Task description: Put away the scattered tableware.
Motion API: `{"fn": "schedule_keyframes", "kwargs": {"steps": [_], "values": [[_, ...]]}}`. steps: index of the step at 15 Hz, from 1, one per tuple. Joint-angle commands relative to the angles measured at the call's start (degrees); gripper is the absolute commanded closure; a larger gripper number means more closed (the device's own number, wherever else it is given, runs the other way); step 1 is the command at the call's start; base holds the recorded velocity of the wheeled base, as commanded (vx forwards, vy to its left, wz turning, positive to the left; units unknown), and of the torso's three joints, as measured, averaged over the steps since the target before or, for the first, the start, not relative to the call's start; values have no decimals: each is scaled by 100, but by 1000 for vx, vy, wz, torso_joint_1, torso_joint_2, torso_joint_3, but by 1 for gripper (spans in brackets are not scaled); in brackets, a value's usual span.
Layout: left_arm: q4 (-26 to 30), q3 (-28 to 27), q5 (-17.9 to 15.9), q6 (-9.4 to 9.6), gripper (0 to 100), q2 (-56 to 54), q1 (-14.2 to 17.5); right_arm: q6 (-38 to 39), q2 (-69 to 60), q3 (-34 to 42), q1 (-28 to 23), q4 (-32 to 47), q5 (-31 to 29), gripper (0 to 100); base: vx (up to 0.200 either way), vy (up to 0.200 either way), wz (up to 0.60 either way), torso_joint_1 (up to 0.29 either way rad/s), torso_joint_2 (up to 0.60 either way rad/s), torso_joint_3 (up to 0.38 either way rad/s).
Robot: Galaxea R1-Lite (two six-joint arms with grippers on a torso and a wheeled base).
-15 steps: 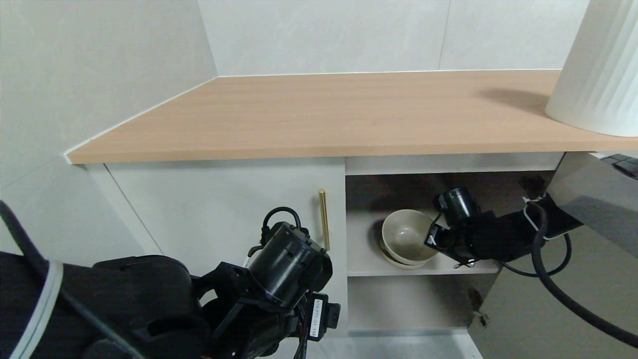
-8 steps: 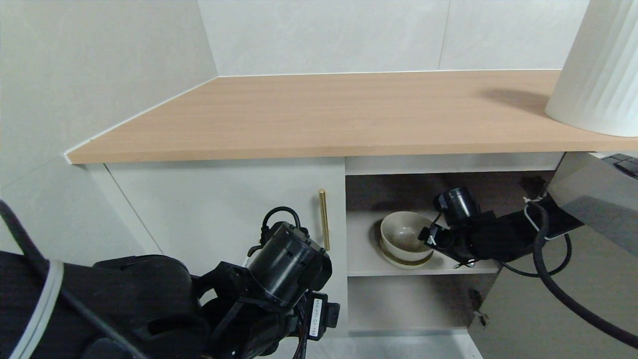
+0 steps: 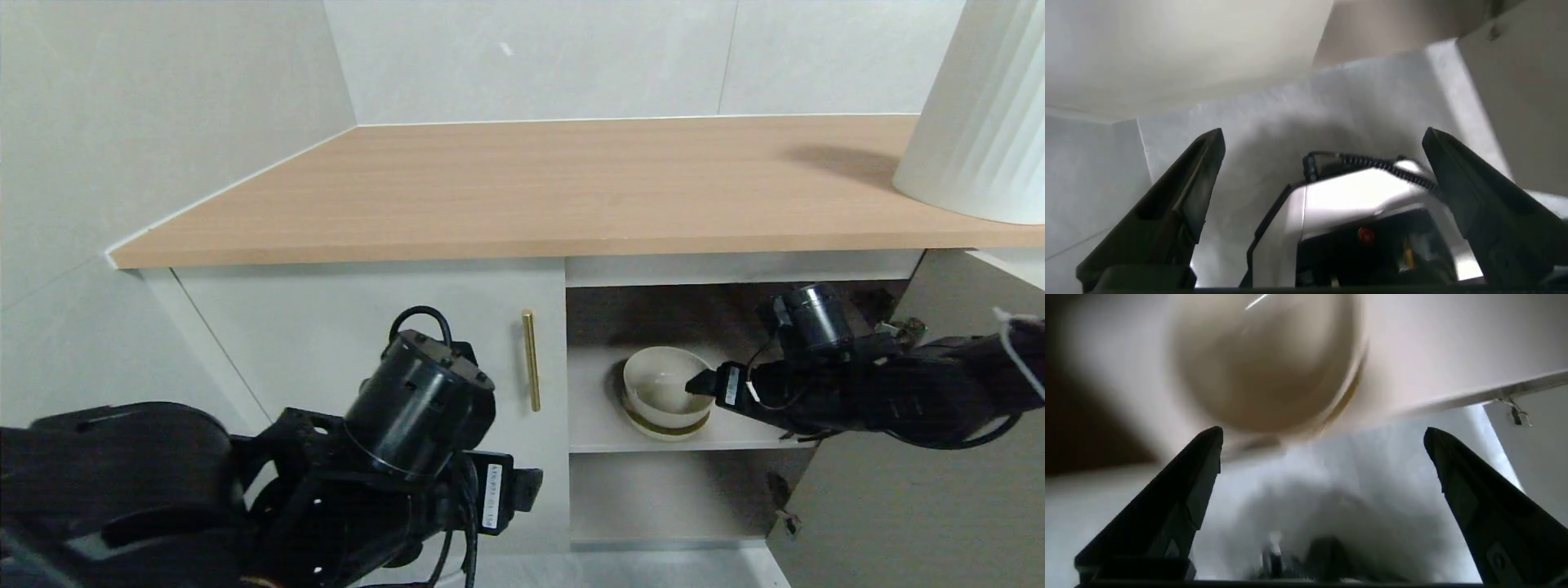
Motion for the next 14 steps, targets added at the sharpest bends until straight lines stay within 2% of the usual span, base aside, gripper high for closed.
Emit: {"fn": "schedule_keyframes", "kwargs": {"steps": [1,4,7,9,10,12,14], "values": [[19,239,-7,135,0,-708,259,-676,-1430,932,470,227,255,0,0,0,0,0,0,0],[19,450,-7,267,0,-1183,645,-737,-2212,1354,716,411,246,0,0,0,0,0,0,0],[28,837,-7,592,0,-1701,1023,-843,-2959,1301,724,1299,273,0,0,0,0,0,0,0],[19,951,-16,654,0,-1956,1252,-1027,-3267,1318,777,1668,264,0,0,0,0,0,0,0],[10,933,-16,663,0,-1947,1261,-1036,-3293,1318,777,1721,264,0,0,0,0,0,0,0],[-7,933,-7,839,0,-1886,1261,-1062,-3250,1362,847,1730,255,0,0,0,0,0,0,0],[-7,933,-7,847,0,-1833,1261,-1062,-3258,1371,918,1738,211,0,0,0,0,0,0,0]]}}
